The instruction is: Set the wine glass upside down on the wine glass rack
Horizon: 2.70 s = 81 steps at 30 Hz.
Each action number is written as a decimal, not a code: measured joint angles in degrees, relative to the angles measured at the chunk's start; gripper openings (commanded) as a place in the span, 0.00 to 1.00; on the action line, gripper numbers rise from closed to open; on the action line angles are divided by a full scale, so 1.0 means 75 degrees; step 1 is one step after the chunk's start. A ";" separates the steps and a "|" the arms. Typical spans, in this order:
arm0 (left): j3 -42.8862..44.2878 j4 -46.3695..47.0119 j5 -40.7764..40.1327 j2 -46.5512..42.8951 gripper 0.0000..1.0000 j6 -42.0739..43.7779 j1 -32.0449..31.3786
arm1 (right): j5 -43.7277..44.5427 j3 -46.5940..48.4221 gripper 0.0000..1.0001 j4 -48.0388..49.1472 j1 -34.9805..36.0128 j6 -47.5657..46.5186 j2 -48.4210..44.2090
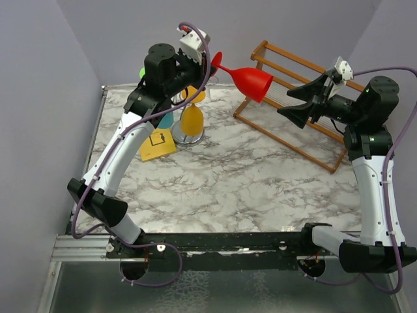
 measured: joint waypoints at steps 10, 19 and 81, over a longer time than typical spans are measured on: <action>0.0280 -0.0093 -0.0886 -0.0099 0.00 0.1542 -0.0017 | 0.0268 -0.0525 0.73 -0.0562 0.0000 -0.1498 -0.0012; 0.0312 -0.0079 -0.1918 -0.0099 0.00 0.3337 -0.0484 | 0.0111 -0.2264 0.74 -0.0557 0.0000 -0.2043 0.0032; 0.0551 -0.1008 -0.3590 0.1649 0.00 0.8107 -0.1072 | -0.0332 -0.3258 0.74 0.0318 0.0000 -0.1632 -0.0256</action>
